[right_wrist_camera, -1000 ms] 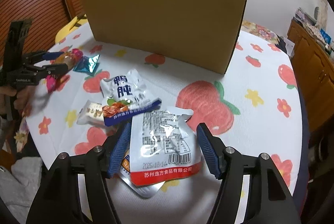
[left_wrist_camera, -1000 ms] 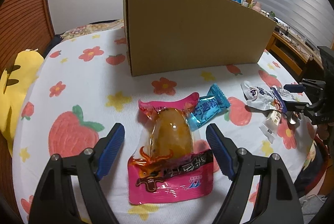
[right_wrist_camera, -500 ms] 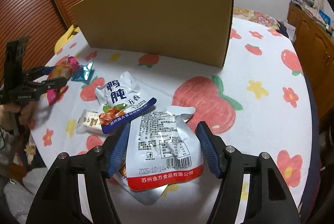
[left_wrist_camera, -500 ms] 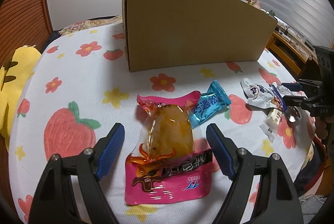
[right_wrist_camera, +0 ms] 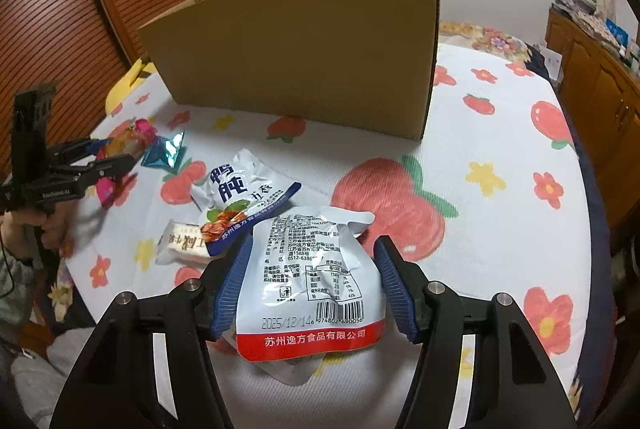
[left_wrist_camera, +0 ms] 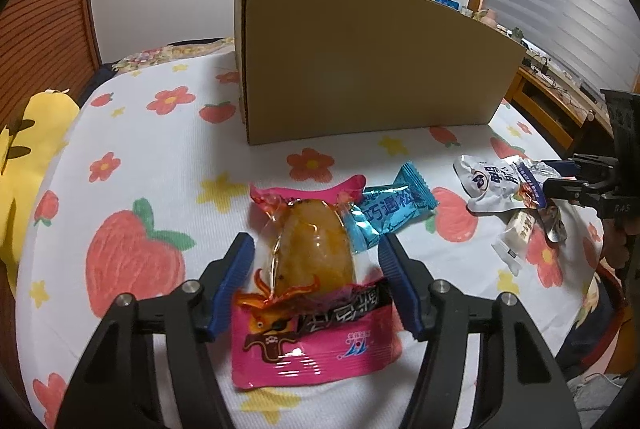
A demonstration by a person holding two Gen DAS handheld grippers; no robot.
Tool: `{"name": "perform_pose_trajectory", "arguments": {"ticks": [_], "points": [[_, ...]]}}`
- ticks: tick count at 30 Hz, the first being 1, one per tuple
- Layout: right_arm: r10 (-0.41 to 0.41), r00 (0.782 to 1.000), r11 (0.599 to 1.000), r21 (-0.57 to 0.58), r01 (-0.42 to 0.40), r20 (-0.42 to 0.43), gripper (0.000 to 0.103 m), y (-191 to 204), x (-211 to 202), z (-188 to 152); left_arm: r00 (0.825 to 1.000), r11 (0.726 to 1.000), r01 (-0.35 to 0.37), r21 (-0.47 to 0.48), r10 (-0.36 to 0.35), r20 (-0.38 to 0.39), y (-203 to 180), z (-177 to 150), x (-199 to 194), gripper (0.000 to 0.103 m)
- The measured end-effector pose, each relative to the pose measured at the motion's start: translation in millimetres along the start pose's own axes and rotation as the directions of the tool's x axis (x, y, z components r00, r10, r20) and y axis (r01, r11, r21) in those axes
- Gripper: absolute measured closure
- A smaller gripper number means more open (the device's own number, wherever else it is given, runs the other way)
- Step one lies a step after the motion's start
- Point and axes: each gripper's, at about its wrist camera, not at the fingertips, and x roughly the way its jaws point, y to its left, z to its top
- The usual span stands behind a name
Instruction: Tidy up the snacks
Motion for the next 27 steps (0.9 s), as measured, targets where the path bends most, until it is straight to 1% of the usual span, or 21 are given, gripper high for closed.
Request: {"name": "perform_pose_trajectory", "arguments": {"ticks": [7,13,21,23,27], "points": [[-0.007,1.000,1.000,0.007,0.007,0.024,0.039,0.5,-8.9,1.2,1.000,1.000,-0.011,-0.001,0.011,0.013,0.1,-0.1,-2.1,0.039],[-0.044,0.999,0.999,0.008,0.044,0.024,0.039,-3.9,-9.3,-2.2,0.999,1.000,-0.022,-0.009,0.023,0.044,0.9,-1.2,-8.3,0.040],[-0.050,0.998,0.999,0.024,0.049,0.042,0.039,-9.1,-16.8,-2.3,0.997,0.999,-0.035,-0.027,0.037,0.067,2.7,-1.4,-12.6,0.041],[-0.046,0.998,0.999,0.025,0.045,0.052,0.039,-9.2,-19.9,-1.9,0.998,0.999,-0.044,-0.021,0.045,0.047,2.1,-0.9,-10.2,0.041],[-0.045,0.998,0.999,0.020,0.044,0.052,0.039,-8.2,-19.6,-0.2,0.999,0.999,-0.043,-0.013,0.043,-0.019,1.5,0.7,-2.1,0.040]]}}
